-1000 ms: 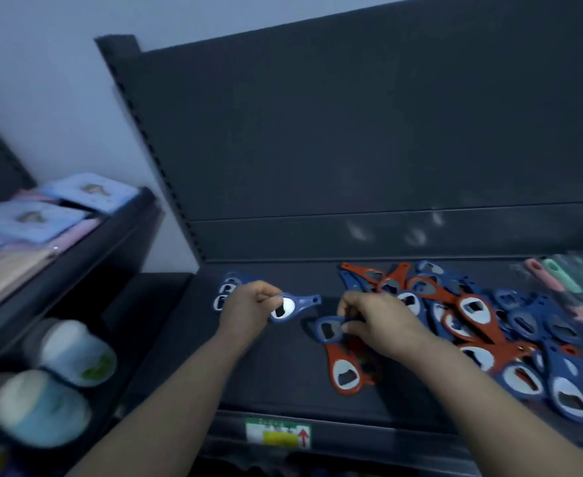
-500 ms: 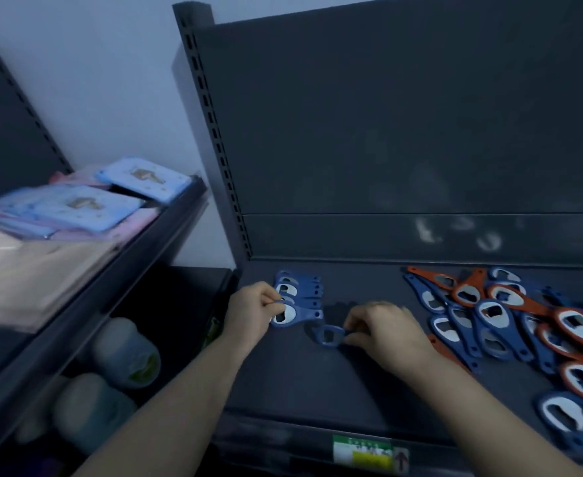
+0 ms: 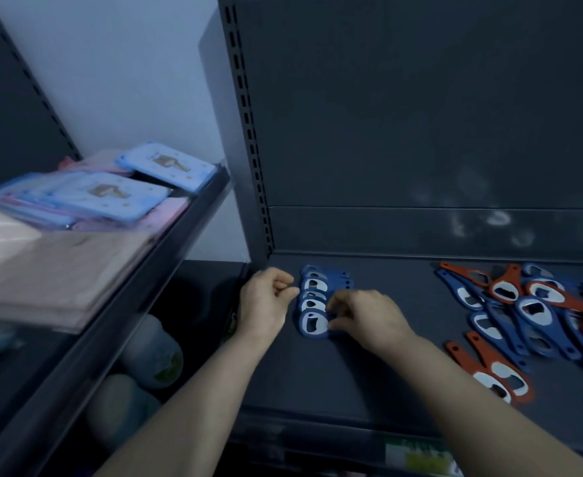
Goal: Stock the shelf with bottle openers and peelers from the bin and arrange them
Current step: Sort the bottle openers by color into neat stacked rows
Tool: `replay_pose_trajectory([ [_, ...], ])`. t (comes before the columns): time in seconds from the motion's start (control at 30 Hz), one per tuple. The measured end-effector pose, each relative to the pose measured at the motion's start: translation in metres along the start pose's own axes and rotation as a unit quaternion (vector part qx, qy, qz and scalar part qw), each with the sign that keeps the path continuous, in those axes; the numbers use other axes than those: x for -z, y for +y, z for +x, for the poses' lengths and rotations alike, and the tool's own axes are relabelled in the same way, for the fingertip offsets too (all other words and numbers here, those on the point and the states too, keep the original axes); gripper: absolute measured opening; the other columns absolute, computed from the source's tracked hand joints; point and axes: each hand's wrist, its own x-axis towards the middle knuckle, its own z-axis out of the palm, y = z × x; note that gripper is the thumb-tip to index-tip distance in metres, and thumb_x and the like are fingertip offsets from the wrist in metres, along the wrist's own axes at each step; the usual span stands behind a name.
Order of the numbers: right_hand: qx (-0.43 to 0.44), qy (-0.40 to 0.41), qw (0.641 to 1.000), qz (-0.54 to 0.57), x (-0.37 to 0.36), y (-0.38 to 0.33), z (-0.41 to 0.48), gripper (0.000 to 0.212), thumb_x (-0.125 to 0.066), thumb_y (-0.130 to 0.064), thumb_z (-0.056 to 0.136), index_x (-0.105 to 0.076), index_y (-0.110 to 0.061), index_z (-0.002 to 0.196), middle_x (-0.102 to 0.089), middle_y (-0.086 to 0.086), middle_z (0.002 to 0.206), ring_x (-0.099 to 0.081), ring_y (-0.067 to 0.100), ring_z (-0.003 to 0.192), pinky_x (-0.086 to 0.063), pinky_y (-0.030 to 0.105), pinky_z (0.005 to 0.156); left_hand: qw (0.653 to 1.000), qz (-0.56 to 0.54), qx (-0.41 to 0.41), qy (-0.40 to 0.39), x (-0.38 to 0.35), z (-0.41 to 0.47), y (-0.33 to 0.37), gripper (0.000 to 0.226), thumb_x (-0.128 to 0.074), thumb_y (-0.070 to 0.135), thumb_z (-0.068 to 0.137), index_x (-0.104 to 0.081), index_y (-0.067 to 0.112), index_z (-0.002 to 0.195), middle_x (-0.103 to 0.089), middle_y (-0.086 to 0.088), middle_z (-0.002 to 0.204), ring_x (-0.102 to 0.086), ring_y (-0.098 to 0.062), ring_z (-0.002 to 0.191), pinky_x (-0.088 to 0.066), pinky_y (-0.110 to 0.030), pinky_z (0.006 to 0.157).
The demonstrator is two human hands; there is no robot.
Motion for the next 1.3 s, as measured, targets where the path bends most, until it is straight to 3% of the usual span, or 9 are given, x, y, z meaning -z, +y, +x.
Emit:
replay_pose_trajectory([
  [0.17,0.004,0.022,0.997,-0.073,-0.004,-0.01,0.011,0.022,-0.064,-0.04,0.083,-0.063,-0.034,0.104,-0.066,-0.011,0.105,-0.057,0.015,0.103,-0.035,0.03,0.081,1.0,0.026,-0.001,-0.017,0.006,-0.01,-0.005,0.015,-0.077,0.013,0.079,-0.069,0.015,0.091,-0.064,0.001,0.089,-0.057,-0.009,0.073,-0.049,-0.02,0.073],
  [0.3,0.031,0.093,0.989,-0.11,-0.01,-0.01,0.004,0.03,-0.059,-0.039,0.088,-0.058,-0.032,0.118,-0.057,-0.008,0.115,-0.045,0.017,0.112,-0.033,0.031,0.085,0.991,0.105,-0.05,-0.064,0.013,-0.018,-0.005,0.025,-0.074,0.018,0.082,-0.068,0.017,0.106,-0.064,0.0,0.104,-0.061,-0.015,0.094,-0.048,-0.024,0.084],
  [0.37,0.039,0.095,0.988,-0.117,-0.014,-0.008,-0.002,0.044,-0.053,-0.042,0.092,-0.048,-0.03,0.134,-0.05,-0.006,0.134,-0.039,0.018,0.124,-0.032,0.034,0.094,0.971,0.177,-0.088,-0.131,0.014,-0.02,-0.002,0.045,-0.068,0.028,0.087,-0.057,0.021,0.13,-0.057,0.0,0.13,-0.05,-0.018,0.12,-0.041,-0.029,0.1],
  [0.47,0.014,0.007,0.99,-0.137,-0.02,0.001,-0.005,0.06,-0.033,-0.044,0.101,-0.012,-0.021,0.153,-0.007,-0.002,0.161,-0.001,0.015,0.148,-0.012,0.037,0.116,0.924,0.285,-0.104,-0.233,0.009,-0.024,0.002,0.063,-0.048,0.039,0.098,-0.02,0.024,0.153,-0.018,0.003,0.16,-0.012,-0.016,0.147,-0.017,-0.034,0.119],
  [0.53,0.003,-0.035,0.988,-0.153,-0.024,0.007,-0.004,0.062,-0.022,-0.043,0.102,0.002,-0.018,0.153,0.01,-0.002,0.16,0.014,0.014,0.146,0.001,0.037,0.119,0.904,0.326,-0.094,-0.261,0.004,-0.027,0.0,0.063,-0.036,0.041,0.102,-0.005,0.024,0.154,0.0,0.004,0.162,0.004,-0.014,0.149,-0.006,-0.041,0.121],
  [0.6,0.005,-0.05,0.986,-0.157,-0.026,0.01,-0.002,0.061,-0.019,-0.042,0.103,0.005,-0.016,0.153,0.013,-0.001,0.16,0.017,0.013,0.146,0.004,0.037,0.119,0.894,0.343,-0.088,-0.274,-0.001,-0.029,-0.002,0.061,-0.03,0.041,0.103,-0.001,0.023,0.154,0.004,0.004,0.162,0.01,-0.013,0.148,-0.001,-0.044,0.121],
  [1.13,-0.01,-0.103,0.984,-0.147,-0.021,0.014,0.026,0.061,-0.019,-0.039,0.103,0.007,-0.014,0.152,0.014,-0.001,0.159,0.013,0.011,0.146,0.003,0.033,0.12,0.902,0.335,-0.065,-0.264,-0.016,-0.012,0.001,0.06,-0.029,0.034,0.104,-0.002,0.02,0.155,-0.005,0.006,0.162,0.012,-0.014,0.148,0.001,-0.047,0.12],
  [1.3,-0.006,-0.105,0.985,-0.138,-0.018,0.013,0.027,0.063,-0.02,-0.041,0.103,0.009,-0.016,0.152,0.015,-0.003,0.159,0.016,0.012,0.146,0.005,0.037,0.12,0.932,0.255,-0.018,-0.257,-0.016,-0.003,0.011,0.073,-0.035,0.047,0.099,-0.002,0.013,0.154,-0.006,-0.001,0.162,0.005,-0.017,0.149,-0.003,-0.046,0.121],
])
